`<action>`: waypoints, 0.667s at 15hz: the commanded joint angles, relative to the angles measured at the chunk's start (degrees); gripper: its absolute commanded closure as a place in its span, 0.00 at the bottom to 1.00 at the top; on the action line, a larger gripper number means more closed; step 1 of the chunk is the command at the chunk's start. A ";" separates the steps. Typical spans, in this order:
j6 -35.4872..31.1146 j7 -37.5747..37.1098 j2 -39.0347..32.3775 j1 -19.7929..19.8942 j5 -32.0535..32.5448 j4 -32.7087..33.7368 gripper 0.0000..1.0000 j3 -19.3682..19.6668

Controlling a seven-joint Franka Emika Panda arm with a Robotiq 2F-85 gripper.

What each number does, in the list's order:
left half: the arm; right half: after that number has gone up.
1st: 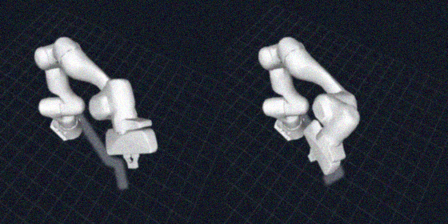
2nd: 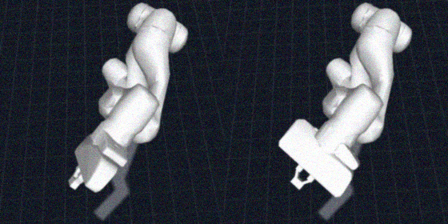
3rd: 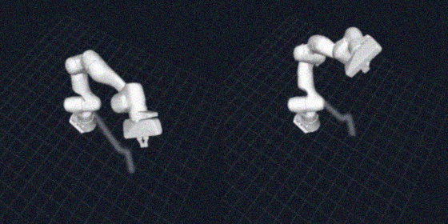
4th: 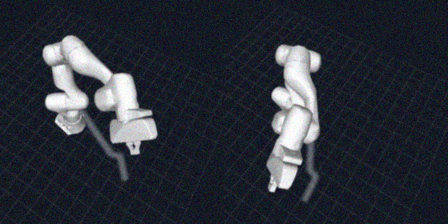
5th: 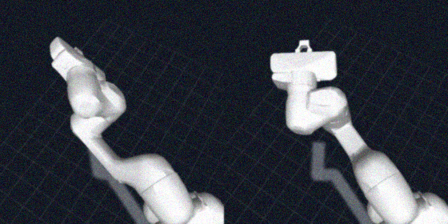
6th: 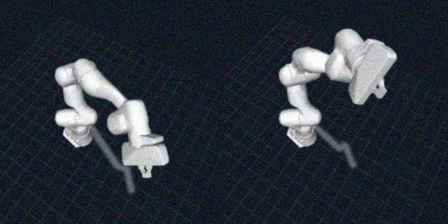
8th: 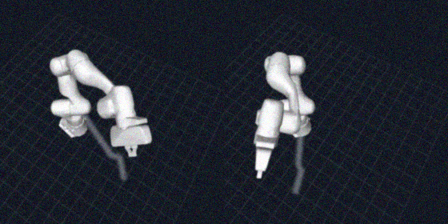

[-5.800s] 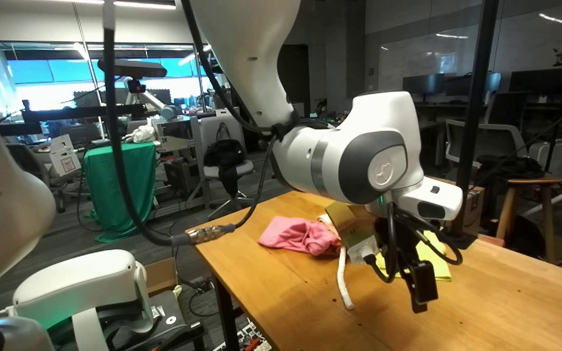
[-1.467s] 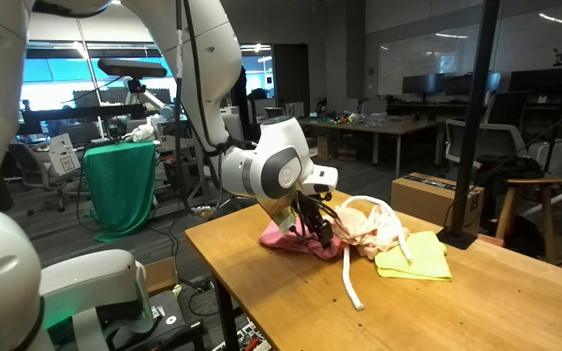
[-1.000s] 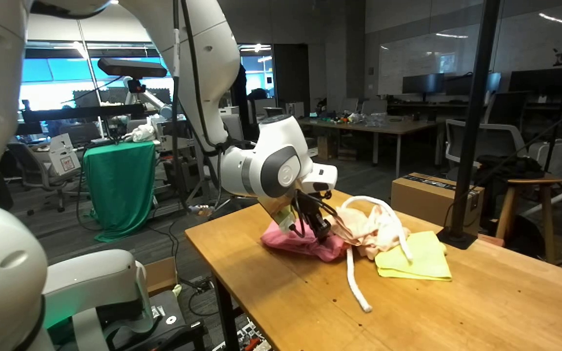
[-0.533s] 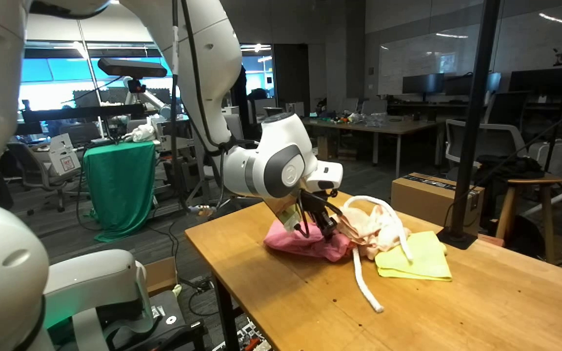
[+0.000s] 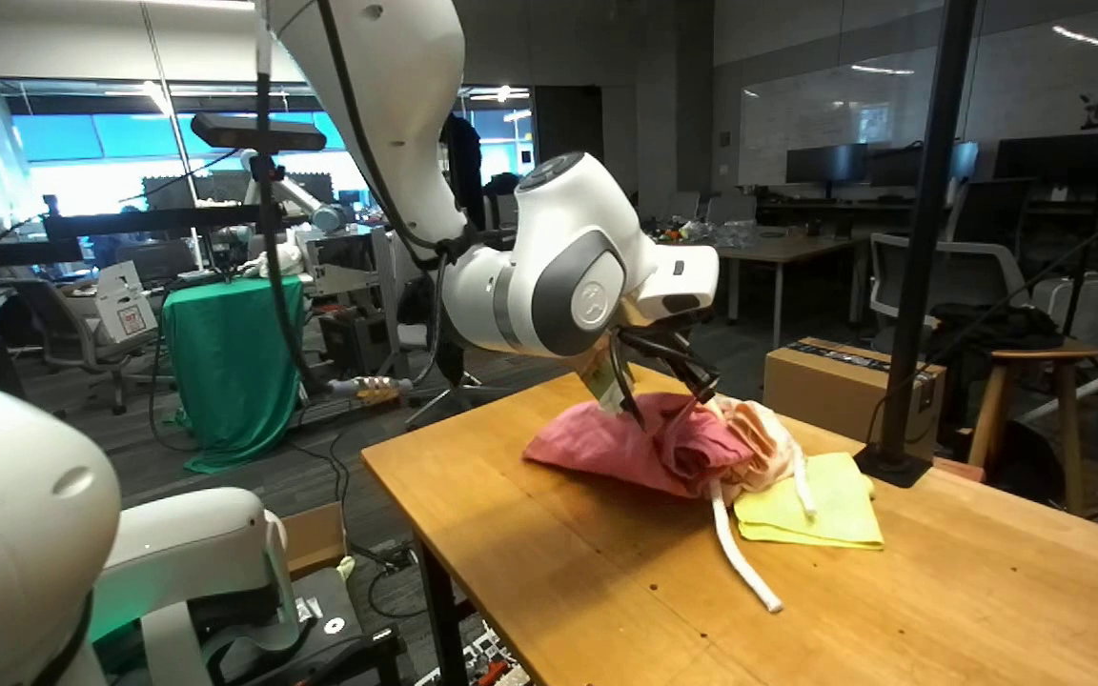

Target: Spread the cloths and the objects across the table

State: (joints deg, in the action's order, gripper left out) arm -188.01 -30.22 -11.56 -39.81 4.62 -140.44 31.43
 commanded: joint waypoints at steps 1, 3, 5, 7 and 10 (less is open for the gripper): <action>-4.53 1.45 5.73 -4.22 -0.04 -3.10 0.92 7.03; -6.44 2.30 7.32 -5.30 -0.72 -3.07 0.93 9.86; -6.91 3.31 9.11 -5.72 -1.08 -2.66 0.92 11.90; -7.25 4.04 10.63 -5.49 -1.34 -2.45 0.92 13.09; -3.63 9.04 13.99 6.16 -4.76 -3.21 0.93 0.95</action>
State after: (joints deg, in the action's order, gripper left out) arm -193.41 -27.67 -2.21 -44.00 4.24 -141.79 43.85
